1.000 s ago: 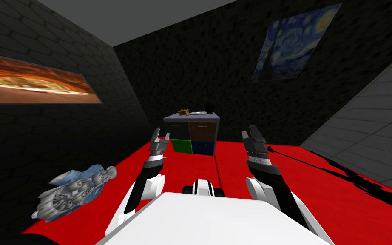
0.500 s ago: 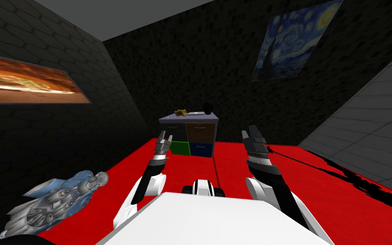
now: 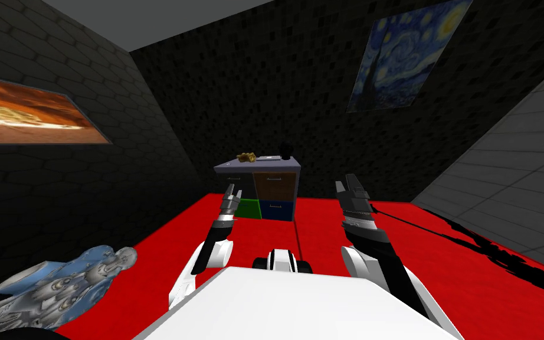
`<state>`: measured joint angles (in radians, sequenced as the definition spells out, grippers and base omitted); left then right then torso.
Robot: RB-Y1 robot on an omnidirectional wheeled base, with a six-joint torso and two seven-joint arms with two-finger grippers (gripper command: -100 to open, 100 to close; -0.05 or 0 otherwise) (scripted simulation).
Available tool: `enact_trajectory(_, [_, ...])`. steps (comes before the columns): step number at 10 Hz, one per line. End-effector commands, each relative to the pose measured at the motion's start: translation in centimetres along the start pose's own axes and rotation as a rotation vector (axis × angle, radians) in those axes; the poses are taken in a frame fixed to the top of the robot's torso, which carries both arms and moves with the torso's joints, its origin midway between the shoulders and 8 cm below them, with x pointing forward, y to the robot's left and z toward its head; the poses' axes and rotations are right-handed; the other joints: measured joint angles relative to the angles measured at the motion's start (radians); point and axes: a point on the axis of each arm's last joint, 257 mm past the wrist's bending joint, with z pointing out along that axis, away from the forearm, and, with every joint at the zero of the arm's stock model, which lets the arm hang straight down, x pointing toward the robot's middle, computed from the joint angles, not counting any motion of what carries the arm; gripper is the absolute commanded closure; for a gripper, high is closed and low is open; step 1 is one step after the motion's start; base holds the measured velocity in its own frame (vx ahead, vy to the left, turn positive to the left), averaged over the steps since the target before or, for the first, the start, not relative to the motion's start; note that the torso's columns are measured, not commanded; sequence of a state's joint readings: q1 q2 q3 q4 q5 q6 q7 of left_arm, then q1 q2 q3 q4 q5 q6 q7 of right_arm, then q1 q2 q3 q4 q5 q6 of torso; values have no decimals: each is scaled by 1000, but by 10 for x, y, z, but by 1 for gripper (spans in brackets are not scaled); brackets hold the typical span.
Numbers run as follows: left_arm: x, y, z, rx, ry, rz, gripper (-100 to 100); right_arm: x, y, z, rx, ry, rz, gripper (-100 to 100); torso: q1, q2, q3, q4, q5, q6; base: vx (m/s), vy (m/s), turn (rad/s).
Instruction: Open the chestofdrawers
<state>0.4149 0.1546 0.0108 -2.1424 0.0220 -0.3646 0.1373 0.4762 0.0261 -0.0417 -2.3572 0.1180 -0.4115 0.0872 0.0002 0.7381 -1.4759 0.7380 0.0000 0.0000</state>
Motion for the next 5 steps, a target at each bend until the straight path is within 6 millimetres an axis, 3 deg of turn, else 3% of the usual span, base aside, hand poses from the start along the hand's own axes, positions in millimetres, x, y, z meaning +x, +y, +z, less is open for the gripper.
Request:
enact_trajectory(1, [1, 21, -1, -33, -2, 2, -100, 0, 0, 0, 0, 0, 0, 0, 1, -1, 0, 0, 0, 0, 102, -32, -27])
enact_trajectory(5, [1, 47, -3, -76, -8, 0, -100, 0, 0, 0, 0, 0, 0, 0, -1, 0, 0, 0, 0, 0, 83, -48, -26])
